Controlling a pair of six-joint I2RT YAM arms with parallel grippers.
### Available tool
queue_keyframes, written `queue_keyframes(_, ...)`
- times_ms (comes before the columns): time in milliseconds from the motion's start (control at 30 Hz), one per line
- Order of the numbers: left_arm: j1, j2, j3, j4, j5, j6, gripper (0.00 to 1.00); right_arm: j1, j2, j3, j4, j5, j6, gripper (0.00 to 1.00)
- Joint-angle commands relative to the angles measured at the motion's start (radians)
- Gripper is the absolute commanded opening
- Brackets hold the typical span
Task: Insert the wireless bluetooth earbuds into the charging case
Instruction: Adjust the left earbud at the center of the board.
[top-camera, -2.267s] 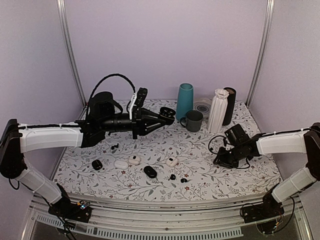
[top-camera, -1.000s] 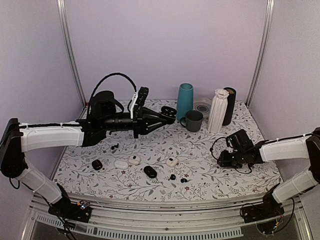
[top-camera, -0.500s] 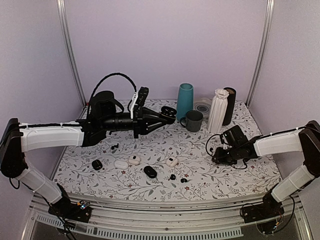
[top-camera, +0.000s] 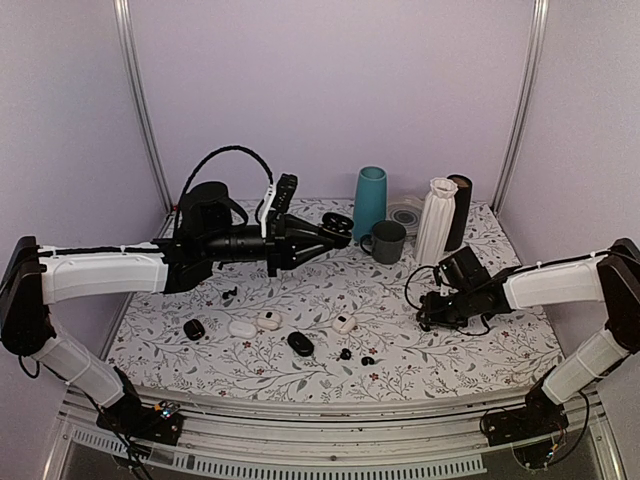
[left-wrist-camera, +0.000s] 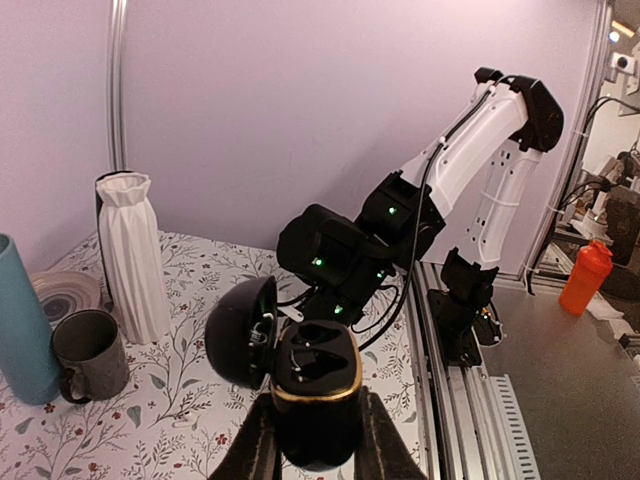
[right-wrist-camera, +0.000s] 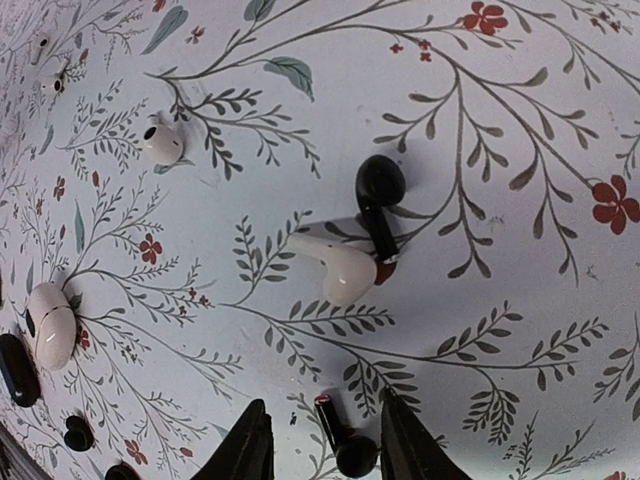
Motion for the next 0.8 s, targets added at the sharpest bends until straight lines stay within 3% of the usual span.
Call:
queue_keyframes(0,-0.011,-0.009,0.013,0.006,0.004,0.011,0.0,0.006,-0.054,-0.004,-0.044,0.045,0.069,0.36)
queue_keyframes(300,-0.011,-0.005,0.014,0.012,0.006,0.008,0.0,0.013,-0.108,-0.115,0.045,-0.014,0.031,0.27)
queue_keyframes(767,-0.012,-0.014,0.013,0.001,-0.002,0.009,0.0,0.026,-0.022,-0.1,0.095,-0.016,0.077,0.2)
